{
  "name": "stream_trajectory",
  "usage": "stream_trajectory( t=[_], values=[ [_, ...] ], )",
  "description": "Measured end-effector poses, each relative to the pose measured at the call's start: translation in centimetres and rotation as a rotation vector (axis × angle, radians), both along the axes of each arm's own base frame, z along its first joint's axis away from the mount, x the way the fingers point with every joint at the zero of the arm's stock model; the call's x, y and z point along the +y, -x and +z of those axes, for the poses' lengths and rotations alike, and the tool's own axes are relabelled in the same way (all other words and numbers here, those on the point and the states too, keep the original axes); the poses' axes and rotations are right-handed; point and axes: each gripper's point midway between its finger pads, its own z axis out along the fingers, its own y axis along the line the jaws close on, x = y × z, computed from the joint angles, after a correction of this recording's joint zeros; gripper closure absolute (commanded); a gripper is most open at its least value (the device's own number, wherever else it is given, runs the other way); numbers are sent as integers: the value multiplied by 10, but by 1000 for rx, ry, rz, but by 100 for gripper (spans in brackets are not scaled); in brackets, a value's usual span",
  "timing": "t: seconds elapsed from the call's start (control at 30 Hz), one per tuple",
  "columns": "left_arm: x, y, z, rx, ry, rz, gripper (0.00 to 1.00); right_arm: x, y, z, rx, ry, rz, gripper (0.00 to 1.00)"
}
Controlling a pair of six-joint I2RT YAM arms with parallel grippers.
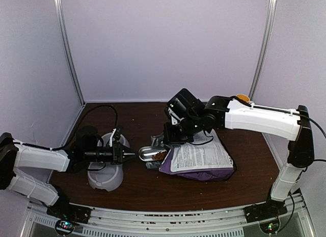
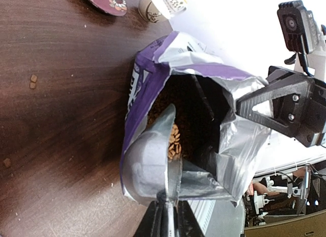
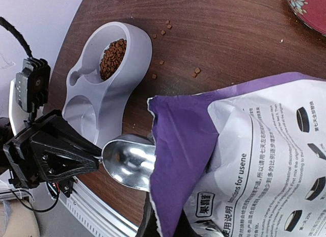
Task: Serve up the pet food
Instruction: Collect the pet food from the pet food bag, then move the pet food bowl to the center of the board.
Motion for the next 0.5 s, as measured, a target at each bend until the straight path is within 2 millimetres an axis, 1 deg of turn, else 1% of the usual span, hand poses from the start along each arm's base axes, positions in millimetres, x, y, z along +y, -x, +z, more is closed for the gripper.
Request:
stream_trajectory(
  t=[0.2,0.27,0.5],
  values=[
    [6,6,-1,1,-18,-2,100,-9,5,-5,7,14,-5,100],
    [8,7,4,-13,-15,1,100,-12,6,-6,8,17,-7,100],
    [20,8,7,-26,-6,26,100,-14,6,-7,8,20,-14,100]
  ],
)
